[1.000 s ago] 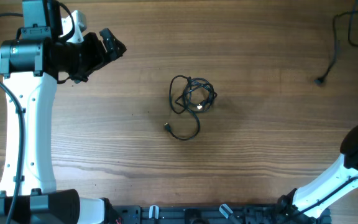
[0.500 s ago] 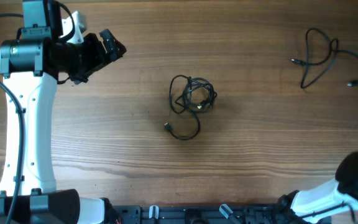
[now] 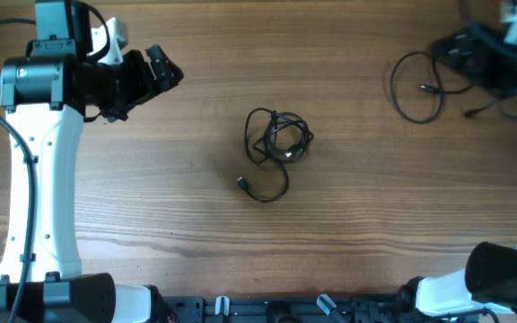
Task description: Untangle cables
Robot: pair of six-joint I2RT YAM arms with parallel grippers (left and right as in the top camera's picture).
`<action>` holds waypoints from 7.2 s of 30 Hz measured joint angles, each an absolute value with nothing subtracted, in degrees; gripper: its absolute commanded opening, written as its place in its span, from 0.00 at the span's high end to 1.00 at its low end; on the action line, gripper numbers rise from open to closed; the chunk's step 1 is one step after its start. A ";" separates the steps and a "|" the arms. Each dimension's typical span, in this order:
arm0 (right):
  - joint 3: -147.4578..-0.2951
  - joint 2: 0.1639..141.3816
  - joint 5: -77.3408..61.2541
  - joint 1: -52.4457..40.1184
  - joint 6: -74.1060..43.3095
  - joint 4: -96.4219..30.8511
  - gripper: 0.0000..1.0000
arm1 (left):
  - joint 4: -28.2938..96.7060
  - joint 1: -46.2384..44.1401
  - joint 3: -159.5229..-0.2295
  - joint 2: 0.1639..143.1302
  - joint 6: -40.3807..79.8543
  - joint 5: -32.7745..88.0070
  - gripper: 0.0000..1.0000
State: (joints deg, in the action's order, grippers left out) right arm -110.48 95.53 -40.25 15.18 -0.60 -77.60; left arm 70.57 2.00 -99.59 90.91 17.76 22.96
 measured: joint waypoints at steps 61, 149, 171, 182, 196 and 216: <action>-101.36 97.41 -26.92 9.04 -5.08 -73.10 0.05 | 29.65 -28.14 -68.58 97.10 9.72 13.10 0.26; -100.62 110.89 -40.40 -35.83 -8.10 -35.90 0.89 | 25.04 -5.06 -68.18 60.16 91.70 6.04 0.96; -100.64 93.78 -32.51 -18.68 -14.13 -49.01 0.96 | 52.21 -5.06 -68.14 74.98 48.23 3.86 0.96; -98.70 95.53 -20.47 -15.73 -13.87 -59.99 0.96 | 45.52 -5.06 -68.14 75.00 39.46 4.64 0.96; -117.25 92.33 -23.86 14.02 -16.67 -59.55 0.96 | 49.52 -5.06 -68.14 75.00 39.22 5.43 0.96; -103.83 91.81 -20.95 43.03 -20.99 -68.40 0.96 | 50.85 -5.06 -68.14 75.00 39.22 5.45 0.96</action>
State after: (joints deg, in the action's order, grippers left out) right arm -103.83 91.81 -20.95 43.03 -20.99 -68.40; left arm 50.85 -5.06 -68.14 75.00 39.22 5.45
